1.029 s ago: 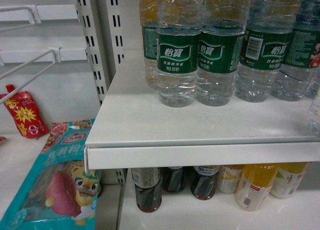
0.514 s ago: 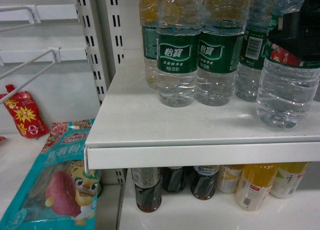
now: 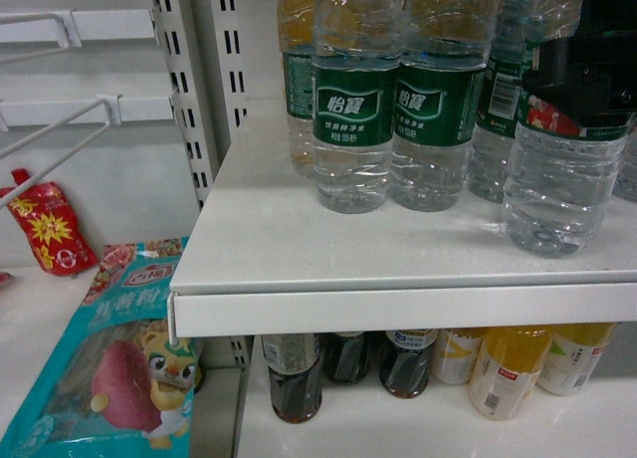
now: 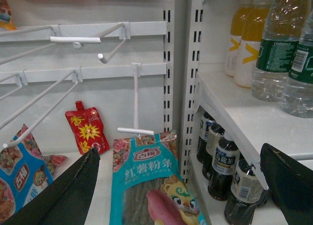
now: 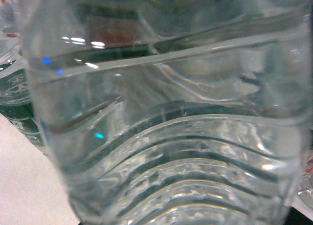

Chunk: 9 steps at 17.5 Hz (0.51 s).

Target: Move water from second to third shelf

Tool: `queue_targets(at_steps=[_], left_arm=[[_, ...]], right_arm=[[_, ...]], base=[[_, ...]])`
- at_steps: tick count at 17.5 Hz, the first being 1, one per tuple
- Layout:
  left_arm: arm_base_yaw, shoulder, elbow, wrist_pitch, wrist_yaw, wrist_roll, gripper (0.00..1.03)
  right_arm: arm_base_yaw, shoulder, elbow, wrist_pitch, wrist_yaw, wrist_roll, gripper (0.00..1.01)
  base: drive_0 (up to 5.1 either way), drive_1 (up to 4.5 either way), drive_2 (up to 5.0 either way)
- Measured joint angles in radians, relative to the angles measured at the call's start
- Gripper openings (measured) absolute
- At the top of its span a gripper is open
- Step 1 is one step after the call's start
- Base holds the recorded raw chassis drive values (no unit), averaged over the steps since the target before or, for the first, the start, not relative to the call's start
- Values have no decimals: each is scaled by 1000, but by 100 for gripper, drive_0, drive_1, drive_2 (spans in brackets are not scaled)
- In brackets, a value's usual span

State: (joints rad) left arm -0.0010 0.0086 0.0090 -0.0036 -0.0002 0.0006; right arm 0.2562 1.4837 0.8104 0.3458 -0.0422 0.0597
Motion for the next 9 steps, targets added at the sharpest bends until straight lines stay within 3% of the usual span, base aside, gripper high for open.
queue_targets(at_steps=[1,2,5,9], left_arm=[[0,0,0,0,0,0,98],[0,0,0,0,0,0,98],[0,0,0,0,0,0,98],[0,0,0,0,0,0,98]], right_arm=[[-1,0,0,2,-4,2,47],[-1,1,-3,2,-8,13,61],[-2,-7,-2,23,-15,22,87],[-2,-11,-2,17,-23,30,100]], base=[[0,0,0],[0,0,0],[0,0,0],[0,0,0]])
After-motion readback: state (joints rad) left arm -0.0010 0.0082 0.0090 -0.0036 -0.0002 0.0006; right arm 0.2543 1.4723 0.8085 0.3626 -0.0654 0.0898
